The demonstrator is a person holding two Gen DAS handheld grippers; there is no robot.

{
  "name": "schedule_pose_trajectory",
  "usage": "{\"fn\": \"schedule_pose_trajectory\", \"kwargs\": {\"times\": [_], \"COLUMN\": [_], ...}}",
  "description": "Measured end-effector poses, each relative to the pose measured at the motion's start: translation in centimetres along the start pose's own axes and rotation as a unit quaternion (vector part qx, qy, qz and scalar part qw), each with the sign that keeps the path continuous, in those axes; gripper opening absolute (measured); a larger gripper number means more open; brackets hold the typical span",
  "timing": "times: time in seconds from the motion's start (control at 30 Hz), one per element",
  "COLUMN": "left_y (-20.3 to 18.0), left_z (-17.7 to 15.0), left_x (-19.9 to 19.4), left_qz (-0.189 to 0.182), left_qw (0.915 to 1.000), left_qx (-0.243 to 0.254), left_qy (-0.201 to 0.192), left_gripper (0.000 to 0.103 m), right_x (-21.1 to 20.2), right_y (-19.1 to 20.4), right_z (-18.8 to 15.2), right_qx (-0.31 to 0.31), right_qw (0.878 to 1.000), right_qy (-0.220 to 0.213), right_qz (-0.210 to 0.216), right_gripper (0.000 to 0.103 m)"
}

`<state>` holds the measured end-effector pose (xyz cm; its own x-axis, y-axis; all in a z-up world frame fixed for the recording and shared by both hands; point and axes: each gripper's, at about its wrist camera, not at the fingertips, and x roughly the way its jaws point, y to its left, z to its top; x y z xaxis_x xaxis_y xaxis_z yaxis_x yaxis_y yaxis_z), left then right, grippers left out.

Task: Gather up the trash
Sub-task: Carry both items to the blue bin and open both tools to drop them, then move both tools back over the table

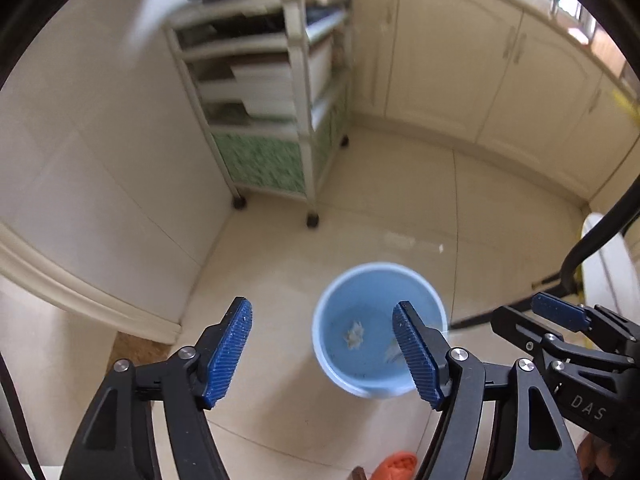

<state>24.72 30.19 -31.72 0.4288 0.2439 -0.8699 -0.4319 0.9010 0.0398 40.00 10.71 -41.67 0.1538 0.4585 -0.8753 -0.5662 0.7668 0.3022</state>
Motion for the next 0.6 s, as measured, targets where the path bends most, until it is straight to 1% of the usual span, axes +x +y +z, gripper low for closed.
{"fn": "schedule_pose_trajectory", "kwargs": {"times": [0.07,0.13,0.23,0.27,0.3,0.33,0.37,0.4,0.43,0.5,0.6], "left_y": [-0.3,-0.2,-1.1,-1.8,-2.2,-2.8,-3.4,-3.8,-4.6,-6.3,-8.6], "left_z": [0.0,-0.1,-1.1,-1.4,-1.7,-2.1,-2.5,-3.0,-3.6,-4.6,-6.0], "left_x": [-2.8,-5.3,-10.6,-12.7,-14.2,-16.1,-17.8,-18.9,-20.4,-23.2,-26.0], "left_qz": [0.007,0.006,-0.001,-0.001,-0.002,-0.002,-0.004,-0.008,-0.013,-0.027,-0.044], "left_qw": [0.9995,0.9983,0.9936,0.9906,0.9878,0.9843,0.9803,0.9770,0.9736,0.9663,0.9565], "left_qx": [0.000,-0.002,0.001,0.004,0.005,0.007,0.007,0.008,0.011,0.019,0.031], "left_qy": [-0.030,-0.058,-0.113,-0.137,-0.156,-0.177,-0.197,-0.213,-0.228,-0.255,-0.287], "left_gripper": [0.069,0.072,0.076,0.080,0.087,0.091,0.097,0.099,0.099,0.101,0.102], "right_x": [-2.4,-5.3,-11.2,-13.2,-15.4,-17.4,-19.5,-21.6,-23.4,-26.6,-31.1], "right_y": [1.5,2.7,4.5,4.7,4.9,5.0,5.1,5.0,4.9,4.7,3.6], "right_z": [0.2,0.2,-0.3,-0.6,-1.1,-1.6,-2.2,-2.9,-3.5,-4.6,-6.2], "right_qx": [-0.016,-0.026,-0.038,-0.040,-0.042,-0.043,-0.042,-0.041,-0.042,-0.042,-0.035], "right_qw": [0.999,0.998,0.991,0.988,0.984,0.980,0.976,0.971,0.965,0.956,0.941], "right_qy": [-0.029,-0.060,-0.124,-0.147,-0.170,-0.189,-0.208,-0.229,-0.248,-0.274,-0.311], "right_qz": [-0.009,-0.009,-0.031,-0.034,-0.037,-0.045,-0.057,-0.064,-0.069,-0.095,-0.126], "right_gripper": [0.072,0.077,0.090,0.090,0.091,0.094,0.097,0.102,0.102,0.102,0.103]}}
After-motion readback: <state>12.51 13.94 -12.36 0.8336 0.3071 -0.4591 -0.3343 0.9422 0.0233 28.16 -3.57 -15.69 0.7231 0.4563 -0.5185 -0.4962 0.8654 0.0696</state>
